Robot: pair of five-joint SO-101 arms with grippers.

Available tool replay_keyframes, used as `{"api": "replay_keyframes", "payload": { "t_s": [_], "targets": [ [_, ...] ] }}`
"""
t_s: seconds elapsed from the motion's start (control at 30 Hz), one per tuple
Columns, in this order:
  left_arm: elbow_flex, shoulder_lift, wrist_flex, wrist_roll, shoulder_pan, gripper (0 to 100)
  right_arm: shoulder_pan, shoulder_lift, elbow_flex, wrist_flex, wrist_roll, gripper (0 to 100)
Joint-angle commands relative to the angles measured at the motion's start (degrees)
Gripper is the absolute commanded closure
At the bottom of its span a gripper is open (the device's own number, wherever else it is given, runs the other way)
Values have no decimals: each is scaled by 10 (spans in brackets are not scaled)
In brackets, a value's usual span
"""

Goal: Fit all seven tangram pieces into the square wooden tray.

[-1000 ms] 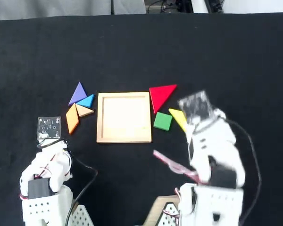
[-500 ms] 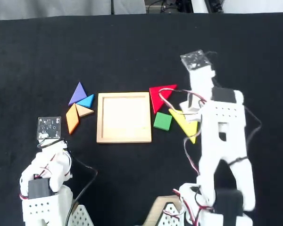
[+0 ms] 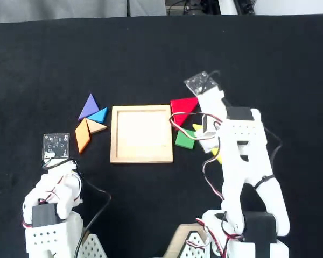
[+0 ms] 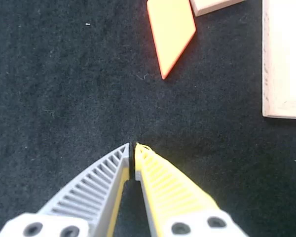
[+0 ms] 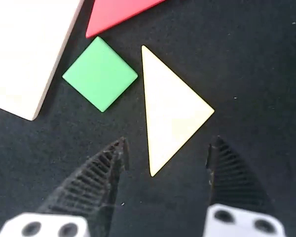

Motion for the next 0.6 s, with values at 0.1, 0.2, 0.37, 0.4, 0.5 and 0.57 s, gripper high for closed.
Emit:
{"api": "replay_keyframes", "payload": {
  "t_s": [0.1, 0.2, 0.37, 0.4, 0.5, 0.57],
  "targets": [
    [11, -2, 4, -4, 1, 970, 33, 10, 14, -25, 5, 732],
    [11, -2, 4, -4, 1, 970, 35, 56, -8, -22, 21, 732],
    [11, -2, 4, -4, 1, 970, 33, 154, -67, -8, 32, 720],
    [11, -2, 4, -4, 1, 970, 33, 165, -78, -4, 32, 702],
    [11, -2, 4, -4, 1, 970, 37, 179, -96, -8, 29, 656],
    [11, -2, 4, -4, 1, 970, 37, 181, -96, -18, 33, 655]
  ]
}}
